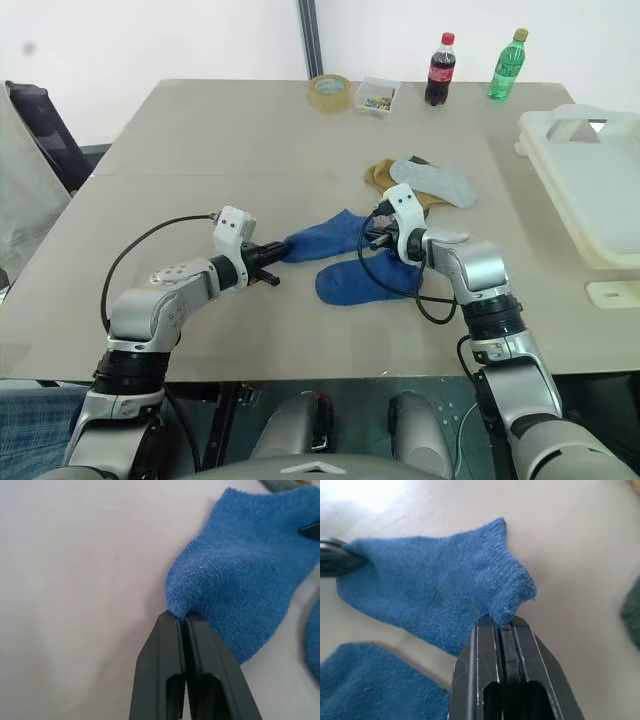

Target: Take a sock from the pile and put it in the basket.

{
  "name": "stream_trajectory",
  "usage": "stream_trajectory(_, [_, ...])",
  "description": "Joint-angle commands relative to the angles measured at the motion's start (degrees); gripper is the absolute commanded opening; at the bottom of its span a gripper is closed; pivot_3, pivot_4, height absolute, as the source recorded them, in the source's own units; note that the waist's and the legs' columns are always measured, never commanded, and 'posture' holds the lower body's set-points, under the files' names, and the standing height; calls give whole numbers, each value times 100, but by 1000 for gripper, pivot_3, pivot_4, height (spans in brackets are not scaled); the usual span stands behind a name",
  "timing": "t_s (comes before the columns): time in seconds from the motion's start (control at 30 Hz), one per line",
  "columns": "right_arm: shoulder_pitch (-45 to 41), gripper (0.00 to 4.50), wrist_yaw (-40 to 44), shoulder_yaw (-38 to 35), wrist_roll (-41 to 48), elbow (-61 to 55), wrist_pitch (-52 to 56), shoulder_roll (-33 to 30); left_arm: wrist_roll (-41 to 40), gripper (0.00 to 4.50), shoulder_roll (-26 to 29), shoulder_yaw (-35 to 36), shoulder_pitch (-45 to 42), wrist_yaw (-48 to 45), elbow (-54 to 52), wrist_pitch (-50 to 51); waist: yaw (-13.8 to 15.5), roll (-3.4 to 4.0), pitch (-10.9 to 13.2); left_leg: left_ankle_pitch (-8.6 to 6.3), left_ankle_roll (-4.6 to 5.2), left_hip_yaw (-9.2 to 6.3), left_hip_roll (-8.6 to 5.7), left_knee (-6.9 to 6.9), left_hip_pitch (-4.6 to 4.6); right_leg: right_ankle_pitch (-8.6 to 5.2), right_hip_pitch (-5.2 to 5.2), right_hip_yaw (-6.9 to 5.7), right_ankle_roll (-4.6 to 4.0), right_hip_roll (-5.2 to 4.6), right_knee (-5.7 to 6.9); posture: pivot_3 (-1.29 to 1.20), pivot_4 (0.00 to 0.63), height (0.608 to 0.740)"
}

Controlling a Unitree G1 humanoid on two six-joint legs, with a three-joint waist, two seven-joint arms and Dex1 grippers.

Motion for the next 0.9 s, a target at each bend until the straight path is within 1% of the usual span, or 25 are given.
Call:
stream_trajectory(0.03, [-6, 0, -69, -524, 505, -1090, 673, -182, -638, 18, -198, 318, 219, -127, -480, 281, -4, -5, 4, 0, 0, -1, 1, 0, -5, 0, -4, 0, 0, 0, -1, 0, 150, 740])
stream_trajectory(0.1, [165, 0, -112, -815, 756, -1710, 1177, -388, -1111, 18, -254, 565, 398, -189, -905, 501, -5, -21, 14, 0, 0, -2, 3, -1, -13, 0, -11, -2, 0, 0, -2, 0, 150, 740])
stream_trajectory(0.23, [595, 0, -264, -1158, 984, -2743, 1905, -917, -1761, 18, -220, 723, 712, -274, -1521, 852, 5, -30, 20, -1, 0, -10, 6, -4, -19, -1, -11, -10, -1, -1, -12, 0, 150, 740])
stream_trajectory(0.37, [960, 0, -405, -1822, 1356, -3618, 2827, -1068, -2211, 18, -296, 788, 778, -153, -1871, 987, -17, -32, 23, -1, 0, -8, 3, -4, -14, -2, -11, -7, -1, 0, -12, 0, 150, 740])
stream_trajectory(0.47, [1266, 0, -473, -2089, 1482, -4030, 3318, -1095, -2133, 18, -260, 552, 892, -45, -1943, 997, -15, -34, 23, 0, 0, -11, 4, -3, -9, -3, -9, -6, -3, 4, -9, 0, 150, 740])
stream_trajectory(0.57, [1453, 0, -611, -2196, 1507, -4183, 3567, -987, -2032, 18, -212, 243, 1041, -42, -2053, 968, -23, -34, 23, 0, 0, -7, 4, -3, -9, -4, -10, -1, -4, 5, -10, 0, 150, 740])
stream_trajectory(0.7, [1764, 0, -756, -2205, 1609, -4360, 3611, -888, -1711, 18, -108, -68, 1004, 0, -1938, 703, -2, -37, 25, 0, 0, -8, 2, -4, -10, -8, -10, 0, -10, 5, -12, 0, 150, 740])
stream_trajectory(0.9, [2063, 0, -919, -2171, 1688, -4451, 3611, -864, -1646, 18, -171, -224, 965, 23, -1873, 574, -10, -39, 26, -1, 1, -5, 1, -4, -12, -11, -9, 2, -16, 4, -20, 0, 150, 740])
